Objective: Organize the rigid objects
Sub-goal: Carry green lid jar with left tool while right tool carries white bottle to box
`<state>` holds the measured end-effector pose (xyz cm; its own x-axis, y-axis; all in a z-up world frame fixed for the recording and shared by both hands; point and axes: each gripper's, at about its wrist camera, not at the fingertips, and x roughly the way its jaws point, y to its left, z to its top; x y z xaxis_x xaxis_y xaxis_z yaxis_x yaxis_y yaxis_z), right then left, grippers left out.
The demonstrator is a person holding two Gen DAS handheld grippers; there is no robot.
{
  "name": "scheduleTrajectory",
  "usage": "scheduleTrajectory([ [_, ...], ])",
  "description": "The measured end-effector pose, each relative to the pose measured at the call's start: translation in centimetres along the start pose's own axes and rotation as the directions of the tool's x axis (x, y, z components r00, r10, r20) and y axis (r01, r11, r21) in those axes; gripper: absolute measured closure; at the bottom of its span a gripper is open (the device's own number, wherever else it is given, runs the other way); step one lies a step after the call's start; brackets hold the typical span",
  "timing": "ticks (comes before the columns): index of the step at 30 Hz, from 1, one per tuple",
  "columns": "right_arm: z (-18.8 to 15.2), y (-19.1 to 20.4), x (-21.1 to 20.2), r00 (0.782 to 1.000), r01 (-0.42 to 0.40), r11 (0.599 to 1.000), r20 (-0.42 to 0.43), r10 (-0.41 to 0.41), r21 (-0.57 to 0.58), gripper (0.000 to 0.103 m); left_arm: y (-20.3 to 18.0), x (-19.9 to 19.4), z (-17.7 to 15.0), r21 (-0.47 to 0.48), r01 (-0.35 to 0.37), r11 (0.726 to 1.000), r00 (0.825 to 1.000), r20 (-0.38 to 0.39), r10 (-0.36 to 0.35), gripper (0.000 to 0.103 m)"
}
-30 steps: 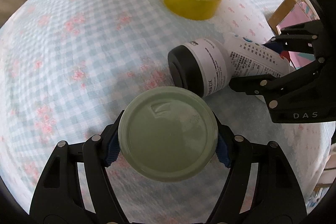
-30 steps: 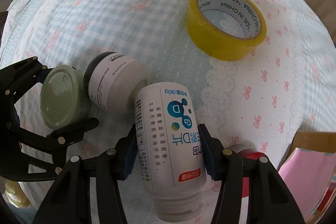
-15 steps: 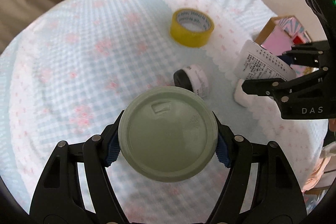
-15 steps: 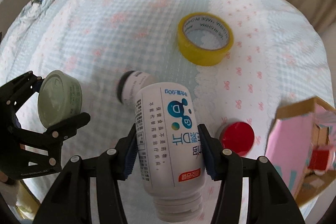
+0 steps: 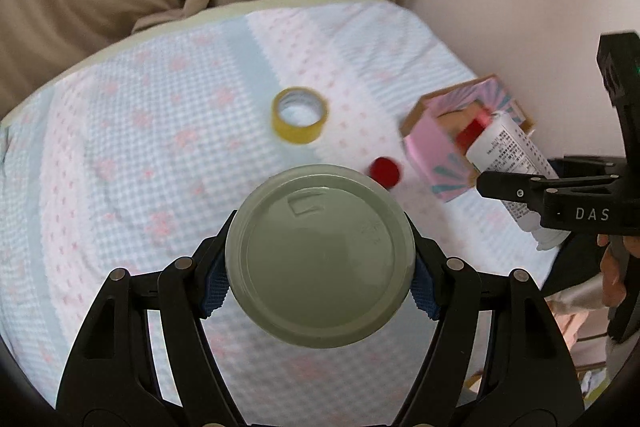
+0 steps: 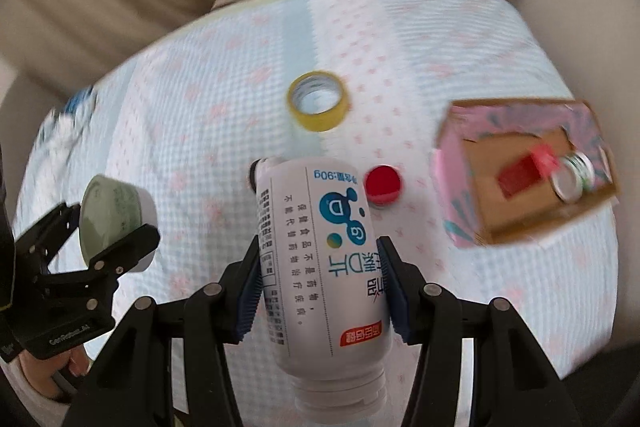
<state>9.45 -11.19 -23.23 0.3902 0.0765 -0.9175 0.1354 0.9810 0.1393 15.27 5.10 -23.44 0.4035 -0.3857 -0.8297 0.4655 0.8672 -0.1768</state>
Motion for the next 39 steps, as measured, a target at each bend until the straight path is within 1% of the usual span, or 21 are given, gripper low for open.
scheduleTrajectory([
  [5, -0.8, -4.3, -4.6, 0.999, 0.034, 0.994, 0.033, -0.037, 0.102, 0.053, -4.2, -1.9, 1.8, 0.016, 0.026, 1.000, 0.999, 0.020, -0.027, 0.033],
  [9, -1.1, -8.2, -7.2, 0.996, 0.061, 0.985, 0.054, -0.071, 0.162, 0.053, -7.9, -2.0, 3.2, 0.026, 0.028, 0.999, 0.999, 0.032, -0.028, 0.033],
  [11, -1.0, -10.7, -8.4, 0.994, 0.074, 0.980, 0.060, -0.086, 0.184, 0.053, -9.8, -1.5, 3.9, 0.019, 0.025, 1.000, 0.999, 0.036, -0.025, 0.034],
  [14, -0.5, -14.5, -9.6, 0.993, 0.089, 0.978, 0.062, -0.102, 0.189, 0.053, -13.0, -0.3, 5.1, -0.002, 0.009, 1.000, 0.999, 0.033, -0.009, 0.033],
  [19, 1.1, -20.8, -10.0, 0.996, 0.062, 0.983, 0.058, -0.073, 0.175, 0.053, -17.9, 2.7, 7.0, -0.073, -0.016, 0.997, 1.000, 0.022, 0.018, 0.033],
  [23, 3.2, -25.5, -8.9, 0.998, 0.047, 0.991, 0.028, -0.050, 0.124, 0.053, -21.0, 6.4, 8.7, -0.168, -0.010, 0.986, 1.000, -0.007, 0.009, 0.033],
  [28, 6.2, -29.8, -6.2, 0.999, 0.027, 0.995, -0.022, -0.025, 0.093, 0.053, -23.5, 10.9, 11.0, -0.194, -0.031, 0.980, 0.998, -0.052, 0.022, 0.033],
  [34, 9.1, -32.1, -1.9, 0.995, 0.004, 0.999, -0.096, 0.001, 0.048, 0.053, -24.3, 17.6, 12.8, -0.241, -0.047, 0.969, 0.990, -0.143, 0.013, 0.033],
  [36, 9.9, -32.9, 0.0, 0.992, -0.018, 0.999, -0.127, 0.024, 0.050, 0.053, -24.4, 20.0, 13.1, -0.242, -0.061, 0.968, 0.984, -0.177, 0.018, 0.034],
  [39, 10.7, -33.4, 2.5, 0.985, -0.024, 0.999, -0.173, 0.031, 0.045, 0.053, -24.1, 23.3, 13.4, -0.233, -0.082, 0.969, 0.975, -0.221, 0.029, 0.033],
])
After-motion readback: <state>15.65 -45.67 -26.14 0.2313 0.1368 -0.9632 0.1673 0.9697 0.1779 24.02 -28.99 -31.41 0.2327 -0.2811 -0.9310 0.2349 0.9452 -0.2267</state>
